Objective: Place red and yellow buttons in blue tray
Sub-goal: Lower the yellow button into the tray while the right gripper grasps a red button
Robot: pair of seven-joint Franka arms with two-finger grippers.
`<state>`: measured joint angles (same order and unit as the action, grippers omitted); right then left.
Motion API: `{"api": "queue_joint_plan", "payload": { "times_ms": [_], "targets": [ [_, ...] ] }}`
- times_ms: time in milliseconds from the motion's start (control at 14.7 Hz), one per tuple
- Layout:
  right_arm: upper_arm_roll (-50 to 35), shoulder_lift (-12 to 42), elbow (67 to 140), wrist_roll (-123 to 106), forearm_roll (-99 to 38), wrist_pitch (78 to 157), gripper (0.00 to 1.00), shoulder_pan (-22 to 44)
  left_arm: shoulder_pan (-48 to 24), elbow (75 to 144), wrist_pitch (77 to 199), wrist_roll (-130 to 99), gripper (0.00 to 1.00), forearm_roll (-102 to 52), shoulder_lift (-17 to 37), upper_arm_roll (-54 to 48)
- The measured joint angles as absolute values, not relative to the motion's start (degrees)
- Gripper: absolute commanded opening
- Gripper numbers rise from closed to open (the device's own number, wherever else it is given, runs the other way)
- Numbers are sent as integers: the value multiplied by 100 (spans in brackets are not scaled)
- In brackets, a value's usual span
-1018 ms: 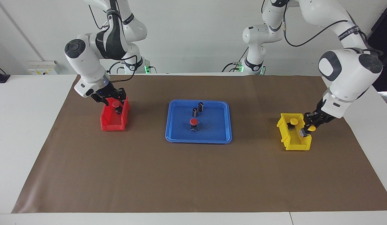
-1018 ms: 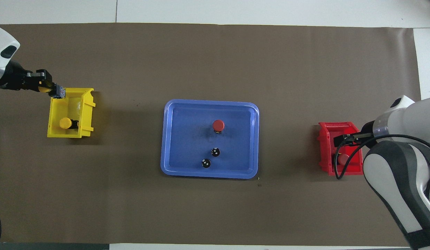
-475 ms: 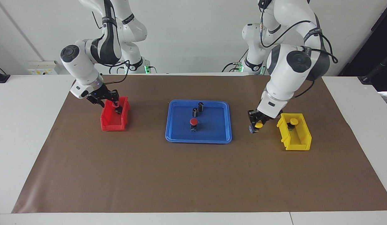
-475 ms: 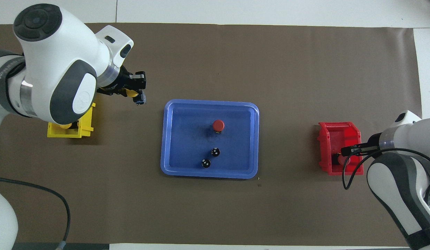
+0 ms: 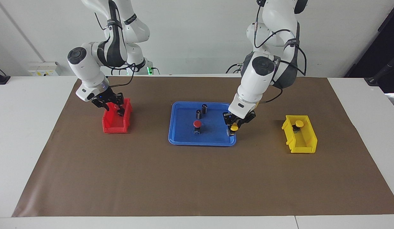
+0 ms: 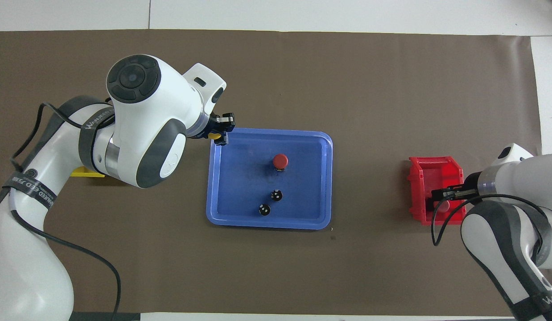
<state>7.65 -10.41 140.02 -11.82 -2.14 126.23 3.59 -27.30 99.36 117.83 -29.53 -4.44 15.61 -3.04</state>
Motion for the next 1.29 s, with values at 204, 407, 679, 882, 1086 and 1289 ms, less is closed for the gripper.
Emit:
{"api": "queue_joint_plan", "payload": {
  "times_ms": [204, 407, 679, 882, 1086, 1289],
  "targets": [
    [764, -1045, 14107, -1182, -214, 12635, 65, 357, -3061, 10129, 11944, -3058, 1, -450, 1573, -306],
    [764, -1053, 14153, -1182, -214, 12639, 64, 357, -3327, 10216, 12220, -3318, 1, -450, 1720, -306],
    [764, -1094, 14255, -1183, -213, 12641, 60, 357, -3519, 10230, 12423, -3514, 3, -451, 1993, -304],
    [764, -1129, 14322, -1183, -214, 12647, 54, 357, -3616, 10225, 12448, -3702, 22, -451, 1989, -303],
    [764, -1160, 14347, -1183, -213, 12648, 36, 357, -3640, 10232, 12525, -3761, 18, -451, 1990, -292],
    [764, -1161, 14352, -1188, -213, 12651, 28, 356, -3637, 10233, 12526, -3776, 15, -451, 1991, -265]
  ]
}}
